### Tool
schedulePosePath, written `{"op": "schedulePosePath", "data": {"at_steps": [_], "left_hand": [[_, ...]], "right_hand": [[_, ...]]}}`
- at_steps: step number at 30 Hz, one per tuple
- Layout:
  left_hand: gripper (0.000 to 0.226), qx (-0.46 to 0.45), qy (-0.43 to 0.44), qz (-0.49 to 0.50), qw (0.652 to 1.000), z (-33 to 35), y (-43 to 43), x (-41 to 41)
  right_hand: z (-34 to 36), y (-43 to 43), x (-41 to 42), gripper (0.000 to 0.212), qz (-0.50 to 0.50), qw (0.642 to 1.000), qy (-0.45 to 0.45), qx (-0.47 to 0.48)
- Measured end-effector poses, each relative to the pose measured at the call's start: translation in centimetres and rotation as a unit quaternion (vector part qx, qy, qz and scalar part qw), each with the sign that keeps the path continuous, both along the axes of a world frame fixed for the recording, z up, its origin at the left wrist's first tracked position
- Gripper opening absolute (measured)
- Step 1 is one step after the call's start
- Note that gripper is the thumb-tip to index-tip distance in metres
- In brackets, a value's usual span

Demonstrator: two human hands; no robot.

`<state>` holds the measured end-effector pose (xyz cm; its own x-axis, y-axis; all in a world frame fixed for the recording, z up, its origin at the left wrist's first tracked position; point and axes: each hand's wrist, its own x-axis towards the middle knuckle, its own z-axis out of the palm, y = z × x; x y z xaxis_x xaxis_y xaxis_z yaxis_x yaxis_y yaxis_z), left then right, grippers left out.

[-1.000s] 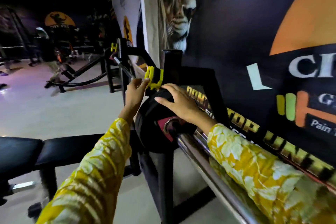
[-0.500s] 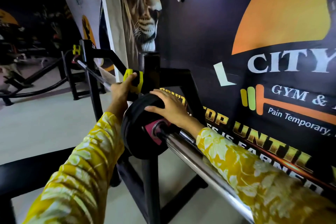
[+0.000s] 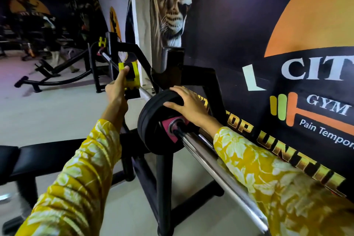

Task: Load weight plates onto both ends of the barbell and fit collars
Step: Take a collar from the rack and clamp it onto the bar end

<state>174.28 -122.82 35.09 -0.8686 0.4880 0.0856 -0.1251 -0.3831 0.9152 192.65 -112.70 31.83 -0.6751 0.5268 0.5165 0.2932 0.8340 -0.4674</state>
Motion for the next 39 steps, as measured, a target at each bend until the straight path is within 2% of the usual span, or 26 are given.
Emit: {"op": "schedulePosePath", "data": {"at_steps": [4, 7, 9, 15, 18, 22, 26, 30, 32, 34, 36, 39], "left_hand": [[0.024, -0.010, 0.036, 0.009, 0.999, -0.5, -2.1, 2.9], [0.027, -0.037, 0.062, 0.021, 0.997, -1.1, -3.5, 5.8], [0.030, -0.043, 0.077, 0.050, 0.995, -1.5, -4.5, 8.3], [0.017, -0.050, 0.095, 0.162, 0.981, -3.2, -7.2, 17.1], [0.013, -0.060, 0.090, 0.178, 0.978, -4.3, -8.4, 22.5], [0.012, -0.095, 0.108, 0.180, 0.973, -6.3, -10.0, 28.4], [0.028, -0.130, 0.112, 0.155, 0.973, -8.7, -12.1, 32.5], [0.078, -0.142, 0.140, 0.126, 0.972, -11.5, -13.7, 36.4], [0.086, -0.146, 0.169, 0.148, 0.963, -12.4, -13.3, 38.8], [0.101, -0.147, 0.233, 0.179, 0.944, -13.0, -12.7, 40.8], [0.108, -0.158, 0.310, 0.203, 0.915, -13.5, -12.2, 41.6], [0.109, -0.243, 0.428, 0.210, 0.845, -13.6, -11.4, 42.3]], "right_hand": [[-0.1, 1.6, 0.4, 0.058, 0.055, 0.998, -0.001, -0.024], [-0.5, 3.1, 1.1, 0.056, 0.112, 0.992, 0.020, -0.055], [-1.1, 3.9, 1.6, 0.057, 0.142, 0.987, 0.022, -0.074], [-3.1, 4.8, 3.8, 0.064, 0.182, 0.978, 0.048, -0.095], [-4.5, 3.6, 6.9, 0.061, 0.207, 0.964, 0.044, -0.160], [-6.9, 1.1, 10.1, 0.049, 0.262, 0.924, 0.006, -0.279], [-7.9, -1.5, 13.5, 0.041, 0.280, 0.878, 0.030, -0.387], [-7.8, -3.6, 18.3, 0.035, 0.272, 0.822, 0.065, -0.496], [-7.5, -4.7, 21.1, 0.035, 0.274, 0.796, 0.061, -0.536], [-7.1, -5.5, 24.0, 0.034, 0.281, 0.783, 0.060, -0.552], [-6.7, -6.1, 26.3, 0.026, 0.301, 0.790, 0.048, -0.532], [-6.4, -6.8, 28.7, 0.023, 0.310, 0.805, 0.035, -0.505]]}}
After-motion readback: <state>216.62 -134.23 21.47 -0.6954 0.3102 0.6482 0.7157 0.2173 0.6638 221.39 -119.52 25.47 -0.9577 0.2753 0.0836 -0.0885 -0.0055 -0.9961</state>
